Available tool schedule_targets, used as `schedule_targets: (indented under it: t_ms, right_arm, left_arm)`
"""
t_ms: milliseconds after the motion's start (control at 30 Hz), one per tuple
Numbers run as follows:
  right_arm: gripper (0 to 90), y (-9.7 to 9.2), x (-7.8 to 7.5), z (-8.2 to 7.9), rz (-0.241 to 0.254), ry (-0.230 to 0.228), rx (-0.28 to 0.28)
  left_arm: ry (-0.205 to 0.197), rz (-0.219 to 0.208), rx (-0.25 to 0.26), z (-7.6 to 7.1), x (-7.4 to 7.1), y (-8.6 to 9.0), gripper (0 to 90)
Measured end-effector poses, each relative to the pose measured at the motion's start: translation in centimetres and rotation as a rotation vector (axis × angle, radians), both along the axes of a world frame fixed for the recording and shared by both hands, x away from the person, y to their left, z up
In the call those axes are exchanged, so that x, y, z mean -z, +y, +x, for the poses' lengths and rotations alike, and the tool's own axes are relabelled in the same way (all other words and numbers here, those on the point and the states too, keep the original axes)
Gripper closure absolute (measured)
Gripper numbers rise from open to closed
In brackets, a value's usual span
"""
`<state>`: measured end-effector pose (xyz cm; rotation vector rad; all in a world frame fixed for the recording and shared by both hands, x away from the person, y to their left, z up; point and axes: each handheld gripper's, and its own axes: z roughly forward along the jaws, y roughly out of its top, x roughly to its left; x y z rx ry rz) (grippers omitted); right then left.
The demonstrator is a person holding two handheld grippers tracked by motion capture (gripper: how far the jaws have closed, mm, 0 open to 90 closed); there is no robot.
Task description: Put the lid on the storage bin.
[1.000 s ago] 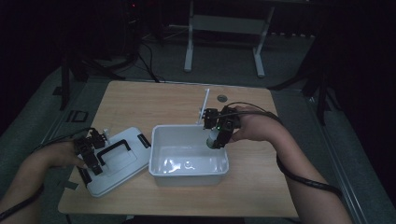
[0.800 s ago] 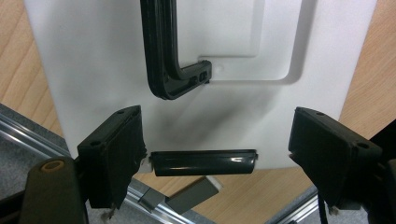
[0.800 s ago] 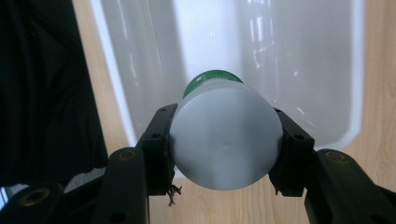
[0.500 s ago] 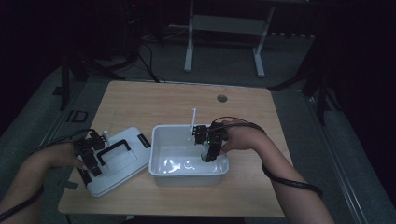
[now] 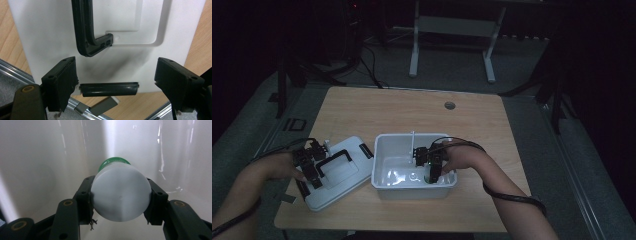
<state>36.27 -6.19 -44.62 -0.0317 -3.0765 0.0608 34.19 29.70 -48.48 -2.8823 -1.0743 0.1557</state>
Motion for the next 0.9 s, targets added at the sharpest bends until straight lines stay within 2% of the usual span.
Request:
schedule_targets:
  t_ms: [267, 700, 900]
  right_arm:
    - [49.7, 0.6, 1.8, 0.1, -0.037, -0.004, -0.006]
    - [49.7, 1.6, 3.0, 0.3, -0.03, 0.0, -0.011]
    - [49.7, 1.9, 3.8, 0.3, -0.053, 0.006, -0.017]
  left_arm:
    - [0.0, 0.0, -0.001, 0.0, 0.0, 0.2, 17.9]
    - [0.003, 0.002, -0.002, 0.0, 0.2, 0.1, 17.9]
    - [0.001, 0.001, 0.0, 0.0, 0.0, 0.2, 17.9]
